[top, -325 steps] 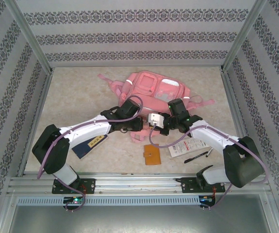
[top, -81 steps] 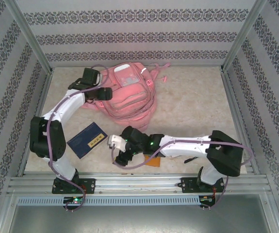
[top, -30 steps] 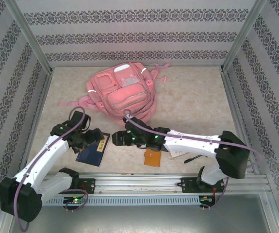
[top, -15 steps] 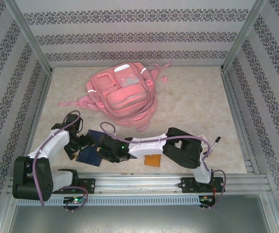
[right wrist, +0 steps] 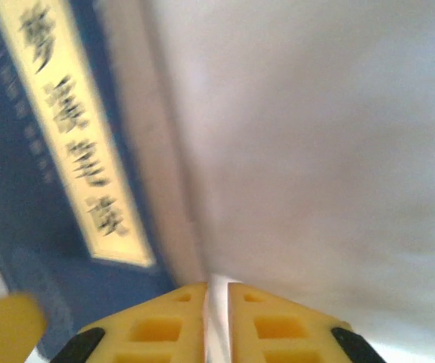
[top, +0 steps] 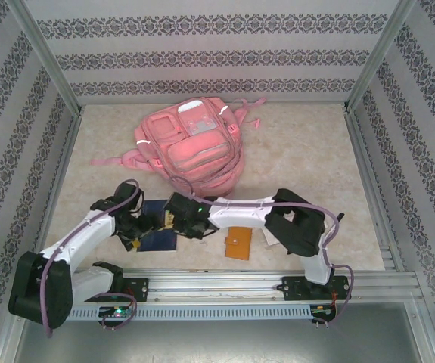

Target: Pack the student bag

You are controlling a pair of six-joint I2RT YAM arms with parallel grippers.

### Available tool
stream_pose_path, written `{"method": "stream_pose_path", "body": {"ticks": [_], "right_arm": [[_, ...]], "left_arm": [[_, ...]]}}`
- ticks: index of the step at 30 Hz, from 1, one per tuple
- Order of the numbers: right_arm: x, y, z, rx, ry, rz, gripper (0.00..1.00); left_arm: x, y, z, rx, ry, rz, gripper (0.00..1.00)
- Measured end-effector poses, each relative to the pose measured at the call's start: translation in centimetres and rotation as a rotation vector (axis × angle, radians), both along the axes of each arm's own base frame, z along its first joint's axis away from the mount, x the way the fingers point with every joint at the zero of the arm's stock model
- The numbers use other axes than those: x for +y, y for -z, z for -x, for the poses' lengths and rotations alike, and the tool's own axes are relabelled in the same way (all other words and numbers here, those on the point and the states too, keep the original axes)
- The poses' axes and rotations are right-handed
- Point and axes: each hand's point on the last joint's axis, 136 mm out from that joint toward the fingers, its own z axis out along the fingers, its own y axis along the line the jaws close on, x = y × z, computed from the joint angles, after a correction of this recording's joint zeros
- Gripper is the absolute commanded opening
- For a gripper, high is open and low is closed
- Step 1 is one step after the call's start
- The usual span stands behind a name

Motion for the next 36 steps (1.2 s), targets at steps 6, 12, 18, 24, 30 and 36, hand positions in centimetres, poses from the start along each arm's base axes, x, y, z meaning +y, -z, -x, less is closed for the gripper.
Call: {"method": "stream_pose_path", "body": {"ticks": [6,12,18,24,30,36], "right_arm": [[-2.6,-1.2,-0.3,0.009,-0.135,0.002,0.33],[0.4,-3.8,-0.3,-0.026,-0.345,-0.115,0.35],[3.5,-3.0,-2.2,-0.074,-0.396,-0.135,0.30],[3.5,-0.3,-3.0,-0.046,-0.390,-0.047,0.27],[3.3,-0.2,-3.4,-0.056,-0.372,-0.019,0.27],[3.1,0.1,-3.6,-0.030,-0.350,-0.045,0.26]], "left_arm": [[0.0,-1.5,1.9,-0.013,0.027,-0.028,0.86],[1.6,-1.7,1.5,-0.039,0.006,-0.118,0.83],[1.7,1.4,0.8,0.051,0.025,-0.159,0.82],[1.6,2.1,0.8,0.121,0.033,-0.149,0.78],[1.5,2.1,1.0,0.084,0.038,-0.129,0.76],[1.3,2.1,1.2,0.058,0.059,-0.095,0.76]]}}
